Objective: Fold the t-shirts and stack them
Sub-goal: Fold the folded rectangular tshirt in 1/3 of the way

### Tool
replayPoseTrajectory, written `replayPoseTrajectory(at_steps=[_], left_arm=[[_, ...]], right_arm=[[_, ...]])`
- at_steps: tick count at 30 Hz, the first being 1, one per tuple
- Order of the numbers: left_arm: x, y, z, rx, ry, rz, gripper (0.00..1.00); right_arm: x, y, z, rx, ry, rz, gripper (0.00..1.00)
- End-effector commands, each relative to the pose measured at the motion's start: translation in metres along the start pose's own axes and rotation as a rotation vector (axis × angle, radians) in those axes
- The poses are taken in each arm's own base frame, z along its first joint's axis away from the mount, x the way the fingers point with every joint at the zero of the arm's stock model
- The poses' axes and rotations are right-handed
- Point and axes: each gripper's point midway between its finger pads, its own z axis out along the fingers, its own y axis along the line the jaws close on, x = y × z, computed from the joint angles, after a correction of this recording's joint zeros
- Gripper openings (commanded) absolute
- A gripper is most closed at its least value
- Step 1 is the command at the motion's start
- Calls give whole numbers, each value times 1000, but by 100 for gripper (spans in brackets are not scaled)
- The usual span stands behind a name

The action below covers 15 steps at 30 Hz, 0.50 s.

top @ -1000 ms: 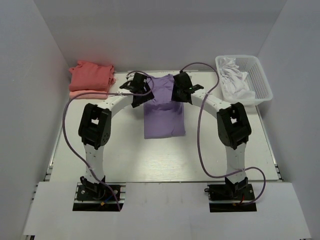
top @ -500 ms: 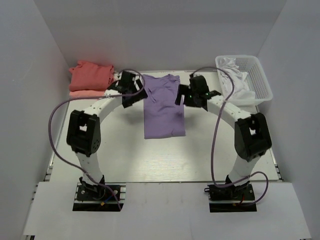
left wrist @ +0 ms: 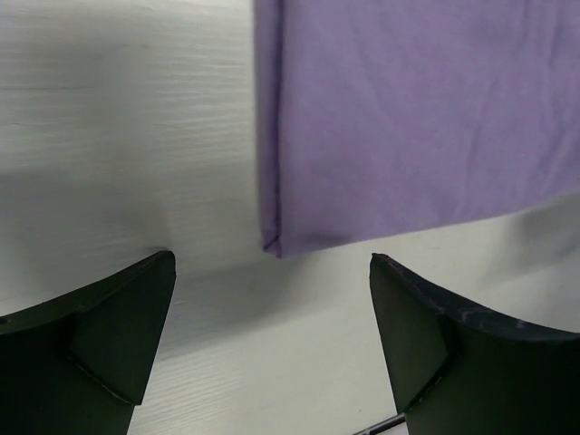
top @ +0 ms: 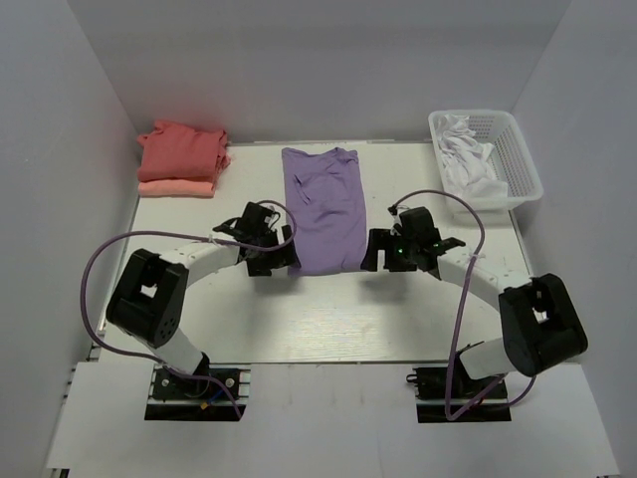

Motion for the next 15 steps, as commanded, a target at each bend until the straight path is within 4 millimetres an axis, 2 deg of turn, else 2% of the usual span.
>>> replayPoseTrajectory(at_steps=[1, 2, 4, 7, 10, 12, 13, 15], left_arm=[[0, -19, -3, 89, -41, 64, 97], [-2, -21, -3, 95, -49, 66, 92], [8, -17, 9, 65, -18, 78, 86], [5, -16, 15, 50, -13, 76, 76], [11, -15, 21, 39, 9, 80, 66], [13, -17, 24, 43, 12, 88, 52], [11, -19, 24, 51, 2, 90, 49], [15, -15, 25, 43, 12, 79, 40]], right_arm=[[-8, 11, 9, -100, -33, -66, 90], [-8, 7, 13, -84, -28, -60, 90], [-6, 3, 21, -73, -12, -48, 90], [-5, 4, 26, -88, -2, -47, 87], [-12, 9, 31, -120, -27, -52, 79], [-10, 13, 36, -146, -3, -60, 72], [-7, 12, 39, -148, 9, -55, 72], [-3, 10, 45, -154, 23, -45, 64]])
